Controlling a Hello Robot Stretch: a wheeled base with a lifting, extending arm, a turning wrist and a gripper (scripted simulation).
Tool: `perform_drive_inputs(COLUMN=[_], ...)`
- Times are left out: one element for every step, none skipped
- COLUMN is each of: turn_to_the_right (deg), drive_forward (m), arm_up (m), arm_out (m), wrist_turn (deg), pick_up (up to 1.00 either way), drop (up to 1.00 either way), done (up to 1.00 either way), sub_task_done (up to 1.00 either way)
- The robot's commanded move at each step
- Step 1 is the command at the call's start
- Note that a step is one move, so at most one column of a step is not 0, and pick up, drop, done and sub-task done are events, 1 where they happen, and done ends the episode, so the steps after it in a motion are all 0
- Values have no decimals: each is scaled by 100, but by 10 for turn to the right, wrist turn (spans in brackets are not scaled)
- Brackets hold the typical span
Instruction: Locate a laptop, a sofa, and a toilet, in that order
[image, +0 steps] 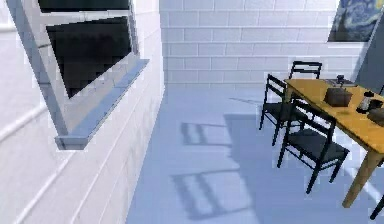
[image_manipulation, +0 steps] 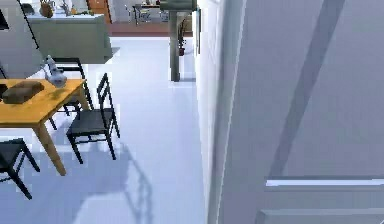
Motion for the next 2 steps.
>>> perform_drive_inputs(turn_to_the_right=[360, 0], drive_forward=[0, 20], arm_up=[0, 0], arm_out=[0, 0], wrist_turn=[0, 0], pick_up=[0, 0], drop=[0, 0], done=[0, 0], sub_task_done=[0, 0])
